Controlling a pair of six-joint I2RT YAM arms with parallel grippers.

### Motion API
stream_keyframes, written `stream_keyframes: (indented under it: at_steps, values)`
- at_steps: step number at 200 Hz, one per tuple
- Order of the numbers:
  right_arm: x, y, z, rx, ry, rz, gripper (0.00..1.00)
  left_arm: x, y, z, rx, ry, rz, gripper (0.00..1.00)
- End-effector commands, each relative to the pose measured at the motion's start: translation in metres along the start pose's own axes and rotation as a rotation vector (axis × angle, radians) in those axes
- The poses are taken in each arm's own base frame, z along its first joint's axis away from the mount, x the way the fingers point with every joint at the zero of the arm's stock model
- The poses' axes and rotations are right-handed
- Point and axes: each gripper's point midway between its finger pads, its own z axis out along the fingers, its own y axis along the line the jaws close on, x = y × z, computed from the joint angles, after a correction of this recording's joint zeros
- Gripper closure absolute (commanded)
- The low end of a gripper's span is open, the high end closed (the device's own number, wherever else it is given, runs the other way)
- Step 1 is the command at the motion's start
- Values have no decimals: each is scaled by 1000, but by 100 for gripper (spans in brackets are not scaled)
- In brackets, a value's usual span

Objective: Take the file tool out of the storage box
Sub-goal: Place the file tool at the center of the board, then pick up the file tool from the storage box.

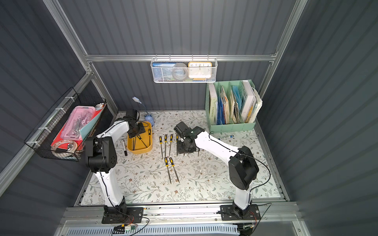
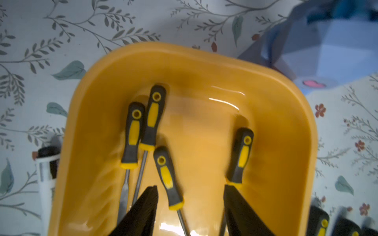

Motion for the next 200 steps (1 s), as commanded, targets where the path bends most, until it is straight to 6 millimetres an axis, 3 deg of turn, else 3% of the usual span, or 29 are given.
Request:
stream_keyframes:
  at_steps: [1, 78, 139, 165, 200]
  values:
    - [6, -14, 5, 21, 41, 9, 63, 7, 11, 11, -37, 50, 22, 44]
    - [2, -22, 10, 9, 57, 44, 63, 22, 12, 39, -38, 116, 38, 45]
    - [9, -29, 7, 23, 53, 73, 63, 35, 16, 53, -59, 181, 78, 78]
    - [10, -30, 2, 14, 29, 93, 63, 29, 18, 45, -73, 166, 93, 100]
    - [-7, -18, -13, -20, -23, 73, 62, -12, 11, 9, -68, 47, 81, 100]
